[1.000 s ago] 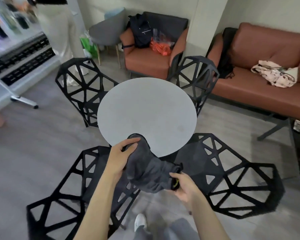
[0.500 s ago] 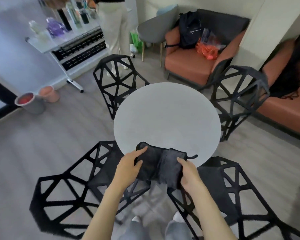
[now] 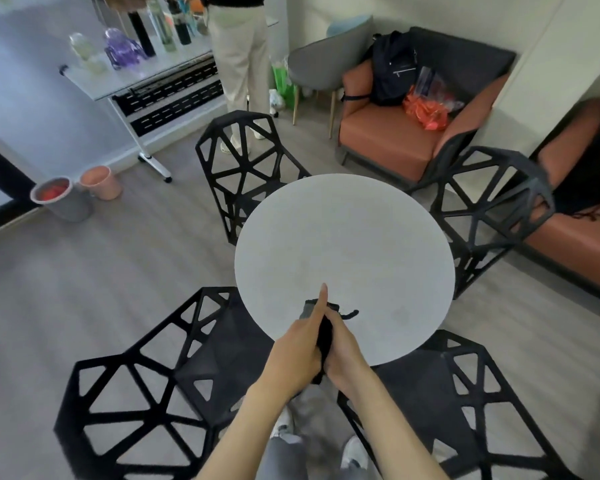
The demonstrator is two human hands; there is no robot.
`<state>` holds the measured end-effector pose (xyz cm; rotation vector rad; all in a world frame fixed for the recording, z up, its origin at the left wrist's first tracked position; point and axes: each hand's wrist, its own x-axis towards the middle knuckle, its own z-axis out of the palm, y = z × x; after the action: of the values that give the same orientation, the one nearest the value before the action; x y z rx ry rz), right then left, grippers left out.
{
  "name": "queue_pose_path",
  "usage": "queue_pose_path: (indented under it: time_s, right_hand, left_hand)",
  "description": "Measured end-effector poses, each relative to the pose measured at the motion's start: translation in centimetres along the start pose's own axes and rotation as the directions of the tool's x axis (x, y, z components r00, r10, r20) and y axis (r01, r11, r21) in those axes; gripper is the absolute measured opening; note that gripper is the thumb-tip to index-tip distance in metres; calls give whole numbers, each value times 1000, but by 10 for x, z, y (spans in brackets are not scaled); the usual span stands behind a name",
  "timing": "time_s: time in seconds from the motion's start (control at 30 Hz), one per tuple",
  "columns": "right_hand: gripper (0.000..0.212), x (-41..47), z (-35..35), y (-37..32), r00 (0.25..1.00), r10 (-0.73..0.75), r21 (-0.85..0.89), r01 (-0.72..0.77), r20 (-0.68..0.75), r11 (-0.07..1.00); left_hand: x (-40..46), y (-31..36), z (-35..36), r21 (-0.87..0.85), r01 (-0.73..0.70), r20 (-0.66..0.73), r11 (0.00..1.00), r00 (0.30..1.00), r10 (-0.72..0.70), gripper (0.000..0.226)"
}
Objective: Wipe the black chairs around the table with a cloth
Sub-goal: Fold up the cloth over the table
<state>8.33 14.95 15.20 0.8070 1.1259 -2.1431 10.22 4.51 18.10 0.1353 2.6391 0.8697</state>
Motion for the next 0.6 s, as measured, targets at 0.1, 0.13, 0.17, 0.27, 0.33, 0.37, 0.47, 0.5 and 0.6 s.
queue_pose_path:
  time_s: [0.1, 0.13, 0.17, 0.27, 0.33, 0.37, 0.47, 0.5, 0.6]
  right_hand:
    - [31, 10, 2, 6, 997, -46, 23, 48, -64, 999]
    - [31, 13, 2, 8, 990, -74, 19, 76, -117, 997]
    - [31, 14, 4, 9, 982, -88, 31, 95, -166, 995]
    - [28, 15, 13, 6, 957, -23, 193, 82, -291, 978]
    - [26, 19, 20, 4, 937, 13, 272, 87, -348, 958]
    - [28, 22, 23, 5, 930, 4, 288, 109, -367, 951]
    - [35, 33, 22, 10, 924, -36, 330, 173, -381, 928]
    - [36, 36, 20, 12, 924, -42, 339, 181, -379, 923]
    - [34, 43, 11, 12, 916, -9, 305, 143, -401, 941]
  left_hand:
    - [7, -20, 1, -288, 7, 140, 958, 990, 35, 112]
    - [10, -29, 1, -444, 35, 181, 895, 982, 52, 110]
    - [12, -38, 1, -575, 73, 192, 815, 980, 48, 103]
    - [19, -60, 10, -687, 161, 36, 709, 981, -189, 57]
    - [24, -74, 21, -654, 296, -43, 696, 904, -425, 41]
    - [25, -79, 25, -689, 385, 37, 614, 865, -501, 48]
    - [28, -91, 29, -830, 553, 475, 77, 772, -421, 60]
    - [28, -92, 27, -839, 543, 521, -44, 775, -358, 53]
    - [35, -92, 28, -857, 514, 475, 30, 813, -336, 38]
